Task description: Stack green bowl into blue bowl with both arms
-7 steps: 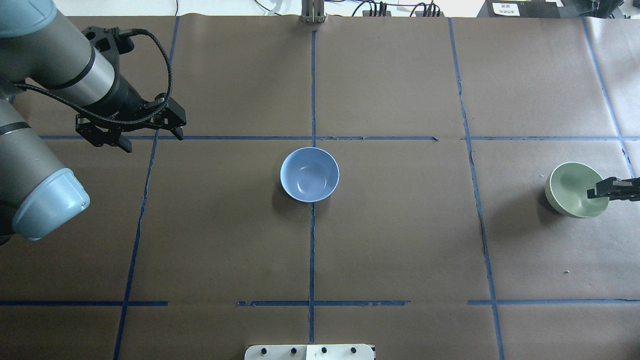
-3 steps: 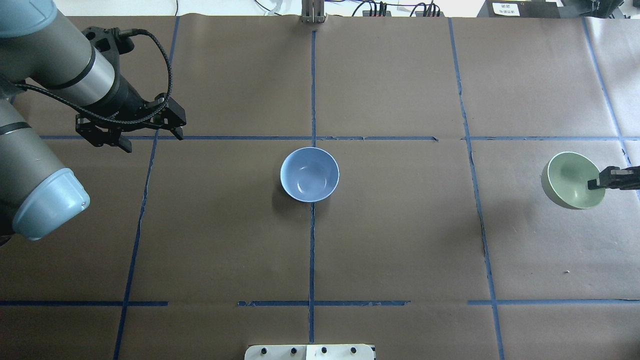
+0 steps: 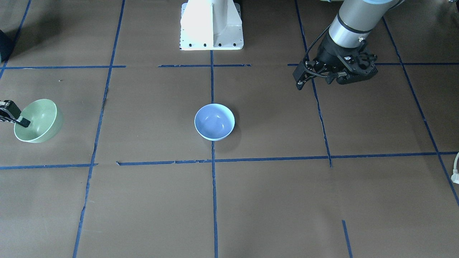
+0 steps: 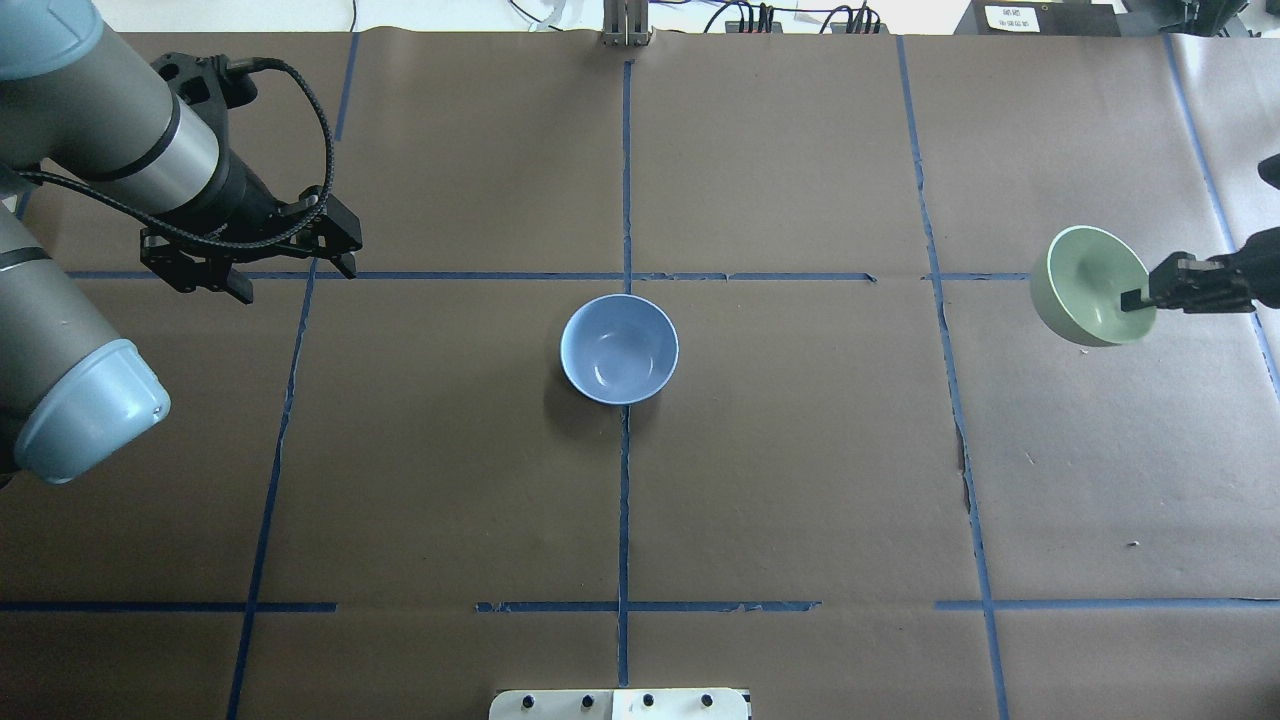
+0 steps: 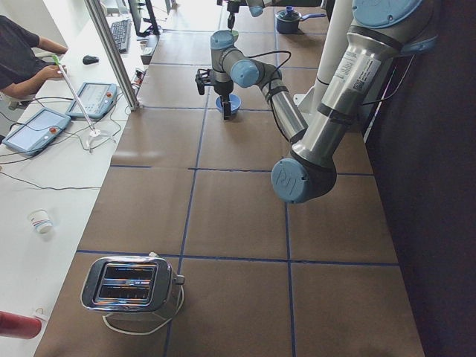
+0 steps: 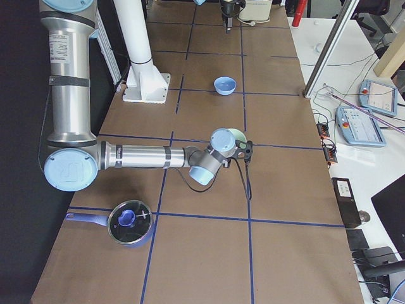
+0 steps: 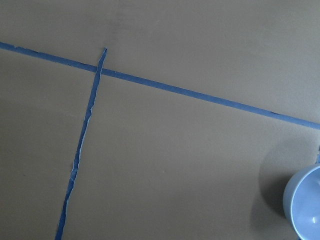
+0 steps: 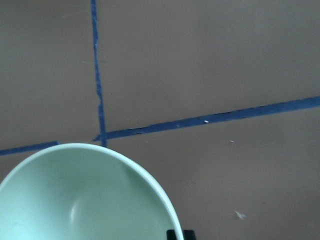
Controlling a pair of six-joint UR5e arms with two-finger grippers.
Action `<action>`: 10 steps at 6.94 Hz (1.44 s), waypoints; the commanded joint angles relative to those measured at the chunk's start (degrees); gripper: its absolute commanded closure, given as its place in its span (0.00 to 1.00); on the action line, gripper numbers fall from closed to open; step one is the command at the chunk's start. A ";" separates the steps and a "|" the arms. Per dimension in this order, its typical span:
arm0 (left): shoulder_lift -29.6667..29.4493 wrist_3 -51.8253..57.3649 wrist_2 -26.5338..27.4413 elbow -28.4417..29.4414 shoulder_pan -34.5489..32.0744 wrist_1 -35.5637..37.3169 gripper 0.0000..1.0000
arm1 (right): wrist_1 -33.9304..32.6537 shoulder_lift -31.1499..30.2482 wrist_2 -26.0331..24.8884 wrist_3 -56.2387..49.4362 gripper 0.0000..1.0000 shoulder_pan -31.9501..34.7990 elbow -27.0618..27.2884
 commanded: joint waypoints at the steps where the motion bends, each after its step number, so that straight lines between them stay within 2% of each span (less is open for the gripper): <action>1: 4.31 17.27 0.90 0.72 -3.06 -0.66 0.00 | -1.93 9.17 -0.46 8.16 1.00 -2.55 0.29; 2: 4.94 22.79 0.38 3.77 -6.82 -0.92 0.00 | -4.82 12.69 -1.68 8.26 1.00 -4.39 0.38; 3: 5.56 29.37 -0.32 7.45 -11.74 -1.19 0.00 | -7.72 16.73 -5.70 10.35 1.00 -8.41 0.73; 4: 8.61 38.23 -4.25 9.84 -15.44 -1.45 0.00 | -8.36 19.73 -11.22 13.07 1.00 -13.15 0.82; 6: 15.29 65.44 -5.17 10.65 -22.66 -2.24 0.00 | -18.06 26.23 -18.71 14.15 1.00 -20.27 3.61; 7: 15.58 67.56 -5.08 11.44 -25.29 -1.98 0.00 | -21.95 28.96 -21.79 15.29 1.00 -23.53 4.16; 8: 16.97 67.76 -5.08 13.10 -26.02 -2.41 0.00 | -21.98 30.03 -26.00 17.04 1.00 -26.78 4.25; 10: 17.34 67.93 -4.90 16.44 -25.94 -2.42 0.00 | -22.16 30.39 -29.53 17.14 1.00 -30.75 4.60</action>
